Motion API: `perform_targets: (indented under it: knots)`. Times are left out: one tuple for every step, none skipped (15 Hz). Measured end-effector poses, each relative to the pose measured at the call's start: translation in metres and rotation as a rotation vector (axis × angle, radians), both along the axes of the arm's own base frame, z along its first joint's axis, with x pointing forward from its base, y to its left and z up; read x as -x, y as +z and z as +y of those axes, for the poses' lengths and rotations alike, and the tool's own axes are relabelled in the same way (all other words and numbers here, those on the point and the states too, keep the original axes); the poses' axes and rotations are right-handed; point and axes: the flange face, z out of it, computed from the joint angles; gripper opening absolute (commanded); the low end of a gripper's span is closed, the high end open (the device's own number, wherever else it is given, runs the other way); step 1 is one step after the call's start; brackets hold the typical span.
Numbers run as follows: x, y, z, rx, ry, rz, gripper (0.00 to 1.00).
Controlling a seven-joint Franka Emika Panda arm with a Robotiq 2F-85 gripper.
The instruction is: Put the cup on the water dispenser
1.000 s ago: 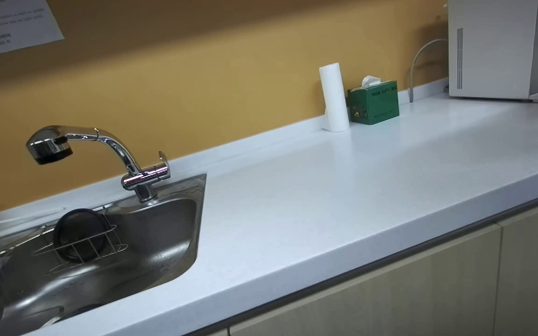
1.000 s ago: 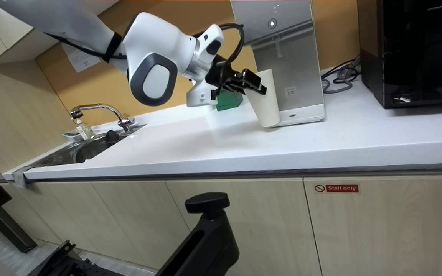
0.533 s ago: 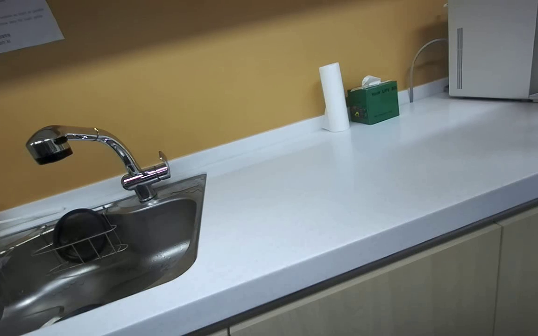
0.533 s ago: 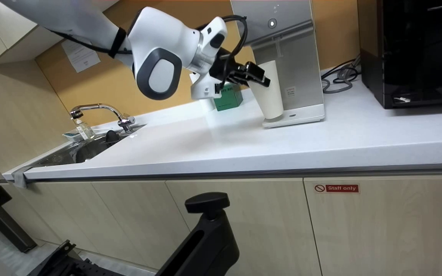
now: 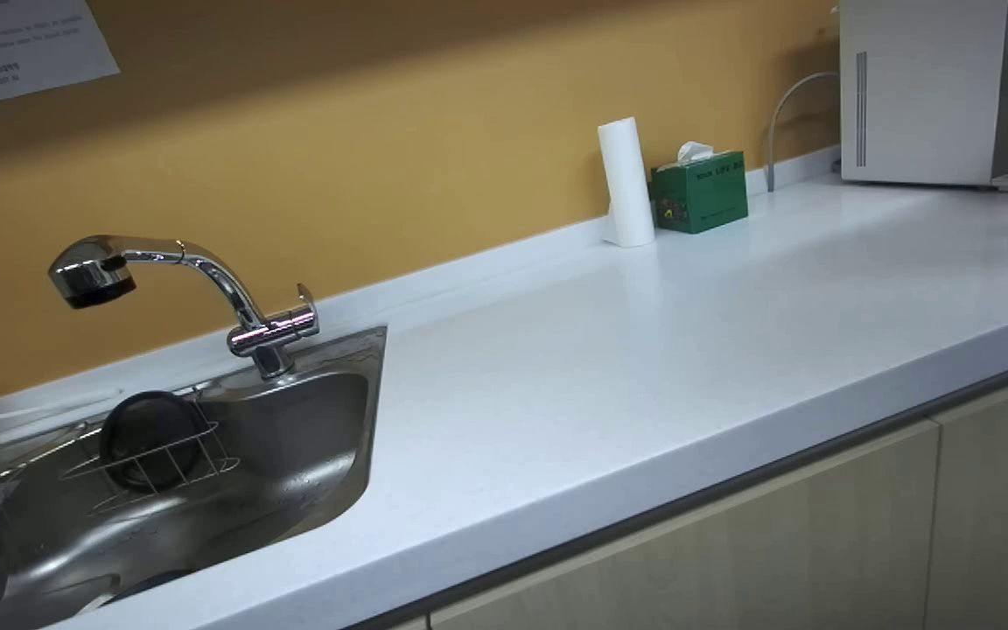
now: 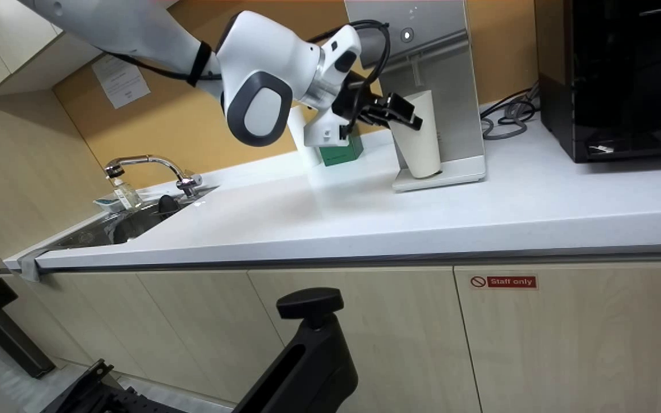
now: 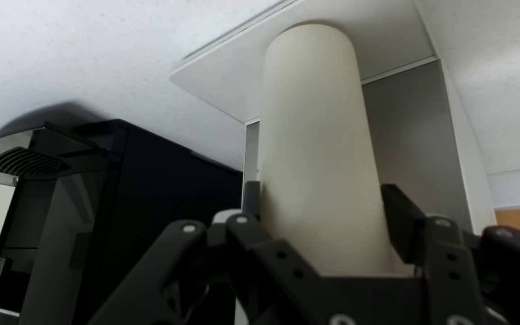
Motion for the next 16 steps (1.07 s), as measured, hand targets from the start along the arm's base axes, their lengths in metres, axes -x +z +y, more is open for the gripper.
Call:
perform_targets:
  knots:
    - [-0.002,-0.001,-0.003,-0.003,-0.007,0.000,0.42]
    - [-0.004,-0.003,-0.005,-0.002,-0.012,0.001,0.42]
    - [-0.006,-0.004,-0.007,-0.002,-0.015,0.003,0.42]
    - [-0.007,-0.005,-0.009,-0.004,-0.020,0.004,0.42]
    - [-0.009,-0.006,-0.011,-0.004,-0.026,0.003,0.42]
    - [-0.010,-0.006,-0.013,-0.001,-0.029,0.002,0.42]
    - [-0.012,-0.006,-0.015,0.000,-0.034,0.001,0.92]
    - [-0.013,-0.007,-0.016,-0.001,-0.041,-0.002,0.92]
    - [-0.014,-0.007,-0.018,-0.001,-0.045,-0.003,0.97]
    - [-0.015,-0.007,-0.020,-0.001,-0.048,-0.001,0.99]
    - [-0.015,-0.008,-0.021,-0.002,-0.049,0.001,1.00]
    - [-0.015,-0.008,-0.022,-0.006,-0.050,0.004,1.00]
    - [-0.015,-0.008,-0.023,-0.010,-0.053,0.005,1.00]
    - [-0.015,-0.007,-0.024,-0.014,-0.055,0.007,1.00]
    - [-0.015,-0.007,-0.026,-0.016,-0.056,0.010,1.00]
    - [-0.014,-0.006,-0.026,-0.017,-0.056,0.012,1.00]
